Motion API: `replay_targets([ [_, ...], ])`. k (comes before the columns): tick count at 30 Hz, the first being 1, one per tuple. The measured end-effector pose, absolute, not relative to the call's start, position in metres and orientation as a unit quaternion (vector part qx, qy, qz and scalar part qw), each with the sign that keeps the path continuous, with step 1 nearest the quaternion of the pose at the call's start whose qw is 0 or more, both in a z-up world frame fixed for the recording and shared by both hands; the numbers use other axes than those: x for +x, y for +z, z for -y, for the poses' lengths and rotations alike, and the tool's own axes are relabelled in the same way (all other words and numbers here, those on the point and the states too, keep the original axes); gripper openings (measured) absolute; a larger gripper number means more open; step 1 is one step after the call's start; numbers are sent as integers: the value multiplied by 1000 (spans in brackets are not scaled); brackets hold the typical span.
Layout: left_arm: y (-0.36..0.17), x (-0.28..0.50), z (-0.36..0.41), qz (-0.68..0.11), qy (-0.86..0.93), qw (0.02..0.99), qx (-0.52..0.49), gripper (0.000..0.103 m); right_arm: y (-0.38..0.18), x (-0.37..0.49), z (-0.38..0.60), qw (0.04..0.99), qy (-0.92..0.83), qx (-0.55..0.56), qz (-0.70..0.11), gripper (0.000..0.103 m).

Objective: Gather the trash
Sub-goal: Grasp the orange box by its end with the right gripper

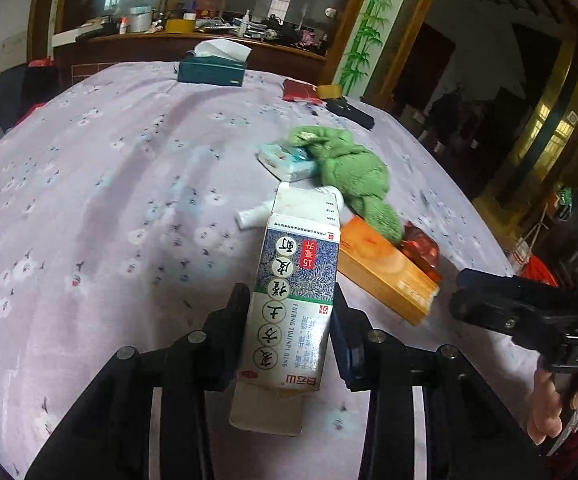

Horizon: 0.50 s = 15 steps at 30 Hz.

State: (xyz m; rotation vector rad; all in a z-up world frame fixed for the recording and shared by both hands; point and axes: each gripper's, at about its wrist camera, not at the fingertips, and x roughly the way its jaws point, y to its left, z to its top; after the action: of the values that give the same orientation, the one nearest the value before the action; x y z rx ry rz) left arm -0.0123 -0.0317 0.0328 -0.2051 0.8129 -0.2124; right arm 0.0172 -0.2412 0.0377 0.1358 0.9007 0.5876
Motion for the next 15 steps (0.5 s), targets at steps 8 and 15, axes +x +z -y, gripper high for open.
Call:
replay_targets([
  [8, 32, -17, 36, -380, -123, 912, -91, 37, 22, 46, 219, 860, 253, -4, -444, 73],
  [15, 31, -16, 33, -381, -123, 911, -98, 37, 10, 56, 195, 852, 259, -50, -453, 71],
])
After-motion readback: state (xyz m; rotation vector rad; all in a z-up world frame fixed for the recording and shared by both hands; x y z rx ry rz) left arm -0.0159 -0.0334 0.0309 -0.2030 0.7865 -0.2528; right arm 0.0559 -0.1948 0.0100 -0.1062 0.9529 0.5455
